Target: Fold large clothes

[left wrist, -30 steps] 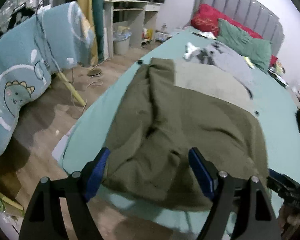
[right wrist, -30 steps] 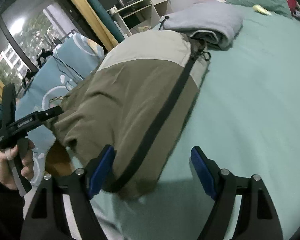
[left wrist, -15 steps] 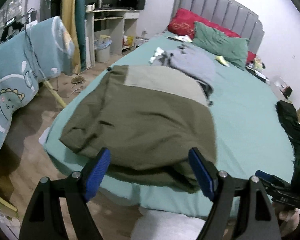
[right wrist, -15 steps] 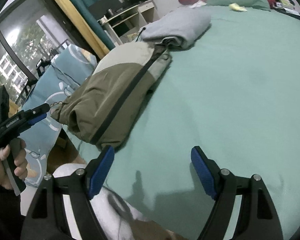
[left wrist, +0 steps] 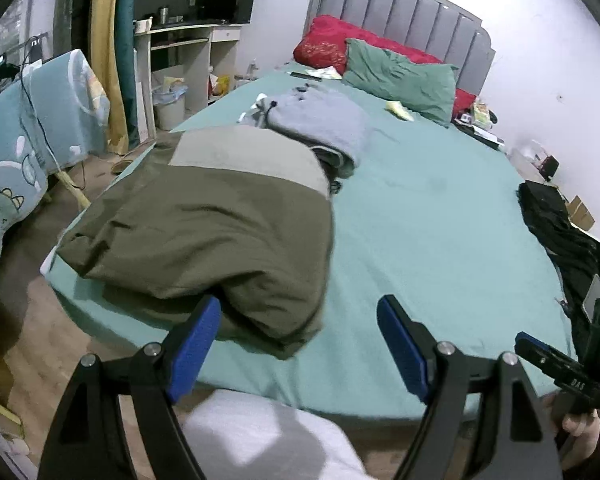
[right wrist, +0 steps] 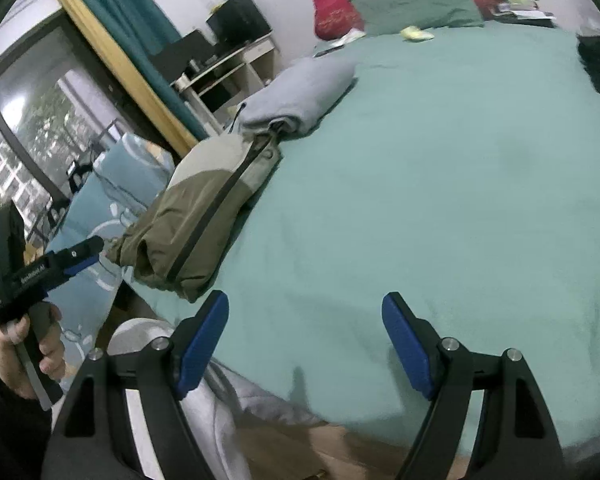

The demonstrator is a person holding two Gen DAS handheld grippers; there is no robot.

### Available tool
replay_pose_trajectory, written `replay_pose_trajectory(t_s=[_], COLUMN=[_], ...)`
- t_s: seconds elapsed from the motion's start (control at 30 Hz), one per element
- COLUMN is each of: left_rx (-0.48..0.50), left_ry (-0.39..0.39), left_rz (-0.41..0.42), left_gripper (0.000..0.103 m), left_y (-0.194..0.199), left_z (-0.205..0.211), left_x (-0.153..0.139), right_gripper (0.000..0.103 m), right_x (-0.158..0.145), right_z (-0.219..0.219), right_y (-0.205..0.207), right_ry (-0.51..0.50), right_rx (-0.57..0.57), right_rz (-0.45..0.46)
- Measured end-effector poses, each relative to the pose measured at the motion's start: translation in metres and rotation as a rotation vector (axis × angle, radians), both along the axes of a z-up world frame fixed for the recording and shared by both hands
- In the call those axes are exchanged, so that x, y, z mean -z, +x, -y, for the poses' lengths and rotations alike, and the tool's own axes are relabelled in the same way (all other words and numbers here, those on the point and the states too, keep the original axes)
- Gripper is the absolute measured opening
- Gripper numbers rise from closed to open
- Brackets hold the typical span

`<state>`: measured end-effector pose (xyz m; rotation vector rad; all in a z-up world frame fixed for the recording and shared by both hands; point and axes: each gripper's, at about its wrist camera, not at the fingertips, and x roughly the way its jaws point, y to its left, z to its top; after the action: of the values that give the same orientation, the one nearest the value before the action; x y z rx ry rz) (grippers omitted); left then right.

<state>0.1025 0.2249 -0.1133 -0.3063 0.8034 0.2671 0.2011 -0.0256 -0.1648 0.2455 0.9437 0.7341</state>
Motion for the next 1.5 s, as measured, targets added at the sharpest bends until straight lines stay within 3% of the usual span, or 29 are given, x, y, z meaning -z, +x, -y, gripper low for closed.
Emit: replay_pose_trajectory(t_s=[0.27,0.43,0.67,0.83,1.2,1.37,1.5], left_rx=[0.034,0.053,0.089,0.106,0.117,0.134,0.098], left_ry=[0.008,-0.007,0.091,0.189,0.285,0.233,0.194], left_rz=[0.038,0.108,0.231,0.349,0.584,0.624,0.589], left_gripper=[0.081,0.083,0.094,0.102,0.103,0.103,0.103], left_y=[0.002,0.0,-0.012,-0.027,-0.07,-0.085,-0.082], left_z=[0.052,0.074,0.115,0.142,0.175,0.177,0.166], left_x=[-0.019,-0.047,-0.097,-0.13,-0.183,-0.19,-0.187], right_gripper=[0.078,0.078,0.083,0.094,0.098,0.099,0.1], right_x=[-0.027,-0.057,-0.111,-0.152,-0.224,-0.248,-0.256], right_z=[0.06,0.095,0.14,0.168,0.183,0.176,0.168], right_y=[-0.001,-0.005,-0.02,-0.038,-0.089,-0.11,-0.118], right_ry=[0.041,0.036,-0.005,-0.03,-0.077,-0.094,-0.083], right_rx=[0.098,0.169,0.25,0.298,0.323,0.312,0.308], right_rz=[0.046,0.108,0.229,0.339,0.56,0.659,0.693])
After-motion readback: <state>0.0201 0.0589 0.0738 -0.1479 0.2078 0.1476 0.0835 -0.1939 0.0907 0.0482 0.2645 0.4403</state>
